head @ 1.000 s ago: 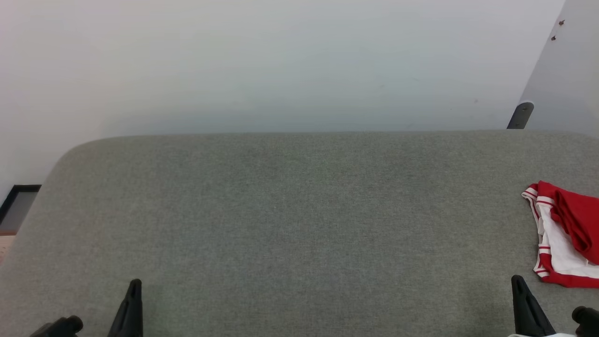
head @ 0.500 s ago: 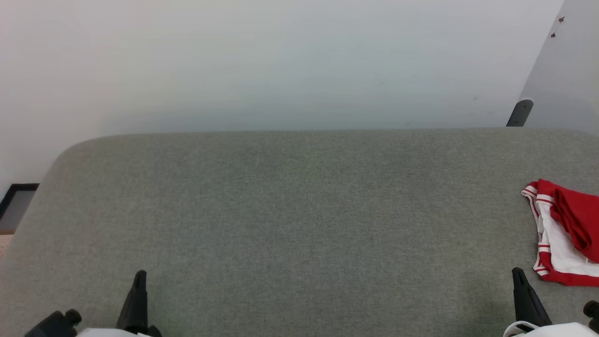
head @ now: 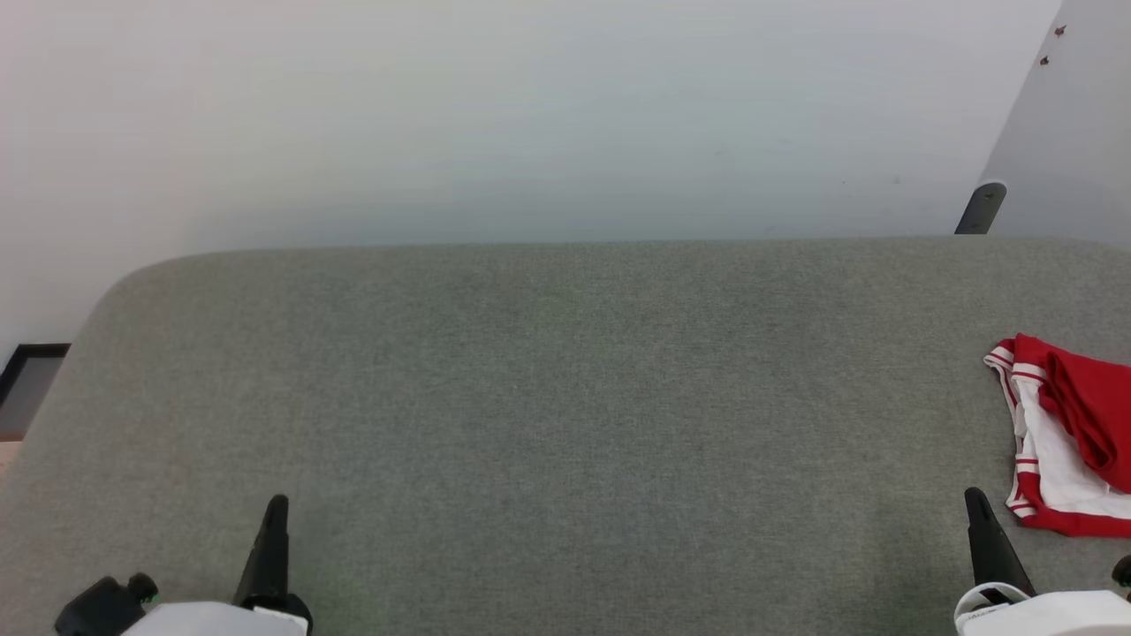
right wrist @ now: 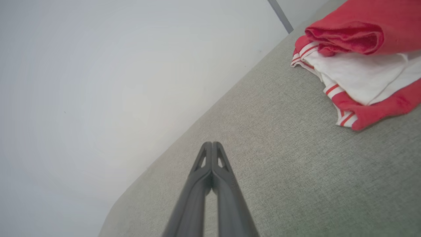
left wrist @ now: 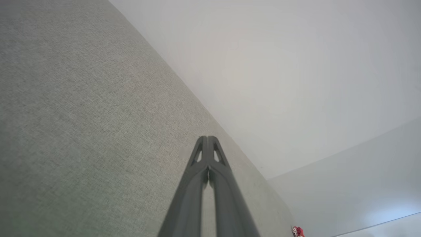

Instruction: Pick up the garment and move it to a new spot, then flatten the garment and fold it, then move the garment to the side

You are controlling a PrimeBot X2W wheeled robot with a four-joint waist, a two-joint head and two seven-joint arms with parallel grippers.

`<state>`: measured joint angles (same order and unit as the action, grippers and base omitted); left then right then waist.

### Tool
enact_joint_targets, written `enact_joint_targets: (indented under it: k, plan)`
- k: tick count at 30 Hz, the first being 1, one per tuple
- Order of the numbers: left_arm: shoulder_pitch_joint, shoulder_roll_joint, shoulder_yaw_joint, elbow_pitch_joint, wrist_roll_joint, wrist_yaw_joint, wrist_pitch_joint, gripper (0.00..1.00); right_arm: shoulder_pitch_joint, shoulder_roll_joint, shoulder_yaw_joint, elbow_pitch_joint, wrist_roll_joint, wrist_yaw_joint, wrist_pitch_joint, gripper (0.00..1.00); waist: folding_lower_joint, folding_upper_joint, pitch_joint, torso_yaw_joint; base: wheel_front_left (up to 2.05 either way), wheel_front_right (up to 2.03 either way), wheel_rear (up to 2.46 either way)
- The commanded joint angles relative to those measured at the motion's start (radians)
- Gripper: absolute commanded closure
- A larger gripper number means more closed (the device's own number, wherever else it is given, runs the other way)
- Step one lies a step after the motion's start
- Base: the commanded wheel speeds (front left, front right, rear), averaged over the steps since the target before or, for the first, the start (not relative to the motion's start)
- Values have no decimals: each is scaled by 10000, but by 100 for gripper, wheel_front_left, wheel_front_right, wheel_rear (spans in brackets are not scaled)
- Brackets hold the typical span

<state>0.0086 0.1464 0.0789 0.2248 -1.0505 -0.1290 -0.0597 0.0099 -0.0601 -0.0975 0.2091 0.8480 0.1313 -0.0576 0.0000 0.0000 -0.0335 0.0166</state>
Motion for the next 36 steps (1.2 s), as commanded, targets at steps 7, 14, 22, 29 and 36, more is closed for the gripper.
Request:
enact_joint_targets:
  k: [7,14,22,29,36]
  plan:
    - [-353,-86,110,-51,-855,-14,259,100,-348,-7,-79,-20,1183,-4,260,100,0,0,37,-17,0,0,0]
    - [-468,-209,145,-23,-1490,-16,463,100,-482,9,-94,28,2037,-4,466,100,0,0,71,-33,0,0,0]
    - [-586,-329,182,15,-2166,-18,671,100,-595,26,-106,84,2955,-4,670,100,0,0,110,-50,0,0,0]
    - [-699,-432,212,43,-2719,-20,846,100,-726,40,-117,130,3716,-5,842,100,0,0,144,-65,0,0,0]
    - [-781,-532,244,75,-3235,-22,1020,100,-810,53,-128,171,4426,-5,1011,100,0,0,177,-81,0,0,0]
